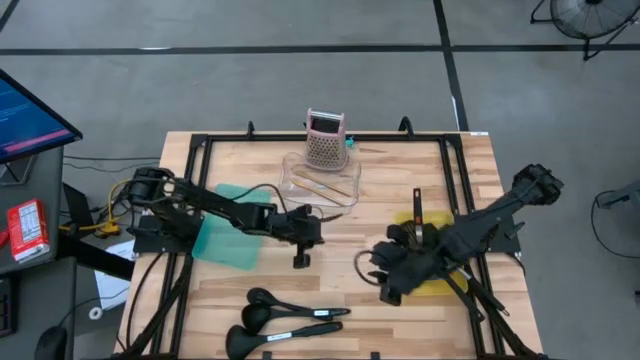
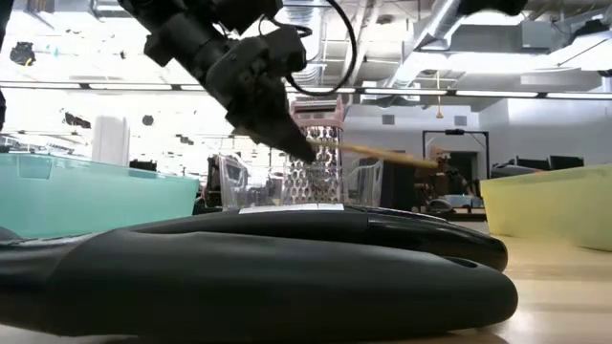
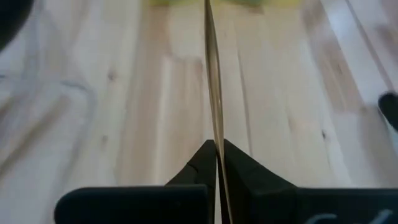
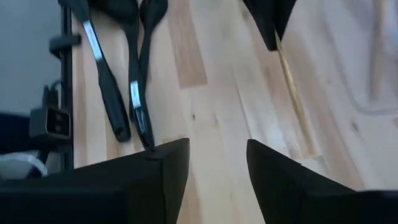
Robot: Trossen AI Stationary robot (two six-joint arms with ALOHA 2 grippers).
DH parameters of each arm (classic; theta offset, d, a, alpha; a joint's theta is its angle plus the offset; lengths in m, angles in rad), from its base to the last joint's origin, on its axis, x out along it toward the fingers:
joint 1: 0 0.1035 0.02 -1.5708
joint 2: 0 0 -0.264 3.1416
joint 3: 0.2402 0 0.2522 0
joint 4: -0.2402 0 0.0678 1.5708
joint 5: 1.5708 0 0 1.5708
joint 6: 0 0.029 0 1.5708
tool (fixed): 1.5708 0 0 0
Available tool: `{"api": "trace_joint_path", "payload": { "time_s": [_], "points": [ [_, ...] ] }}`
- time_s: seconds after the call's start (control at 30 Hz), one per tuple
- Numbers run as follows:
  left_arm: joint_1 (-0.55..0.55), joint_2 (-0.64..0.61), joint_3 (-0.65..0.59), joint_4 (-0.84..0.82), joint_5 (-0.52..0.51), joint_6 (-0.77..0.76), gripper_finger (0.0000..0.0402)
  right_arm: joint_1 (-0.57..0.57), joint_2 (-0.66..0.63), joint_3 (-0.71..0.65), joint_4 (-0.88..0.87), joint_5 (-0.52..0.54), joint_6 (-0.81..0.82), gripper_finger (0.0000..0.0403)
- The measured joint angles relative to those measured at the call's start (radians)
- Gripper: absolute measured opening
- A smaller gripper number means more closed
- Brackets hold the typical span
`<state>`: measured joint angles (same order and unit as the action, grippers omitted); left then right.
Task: Pick & Place Kitchen Items
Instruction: Put the gold knife into the transparent bin
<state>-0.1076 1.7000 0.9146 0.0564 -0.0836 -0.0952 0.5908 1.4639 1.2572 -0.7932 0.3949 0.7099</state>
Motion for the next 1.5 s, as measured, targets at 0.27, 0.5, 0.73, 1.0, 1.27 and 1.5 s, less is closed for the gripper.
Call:
{"api": "trace_joint_path", "payload": {
  "time_s": [0.27, 0.5, 0.73, 1.0, 1.27, 1.5],
  "points": [
    [0.024, -0.086, 0.000, 0.021, -0.022, -0.041, 0.0000, 0.185, -0.012, 0.000, 0.051, 0.314, 0.148, 0.0132],
    [0.021, -0.285, 0.001, 0.041, -0.022, -0.152, 0.0000, 0.350, -0.012, -0.001, 0.141, 0.596, 0.190, 0.0119],
    [0.009, -0.522, 0.002, 0.063, 0.061, -0.299, 0.0000, 0.391, -0.012, -0.001, 0.144, 0.731, 0.208, 0.0118],
    [-0.077, -0.706, 0.002, 0.156, 0.112, -0.374, 0.0000, 0.382, -0.004, -0.018, 0.155, 0.733, 0.208, 0.0118],
    [-0.136, -0.752, 0.003, 0.245, 0.109, -0.357, 0.0000, 0.381, -0.003, -0.039, 0.165, 0.733, 0.208, 0.0118],
    [-0.071, -0.693, 0.004, 0.069, -0.035, -0.226, 0.0000, 0.375, -0.003, -0.039, 0.166, 0.733, 0.208, 0.0118]
  ]
}}
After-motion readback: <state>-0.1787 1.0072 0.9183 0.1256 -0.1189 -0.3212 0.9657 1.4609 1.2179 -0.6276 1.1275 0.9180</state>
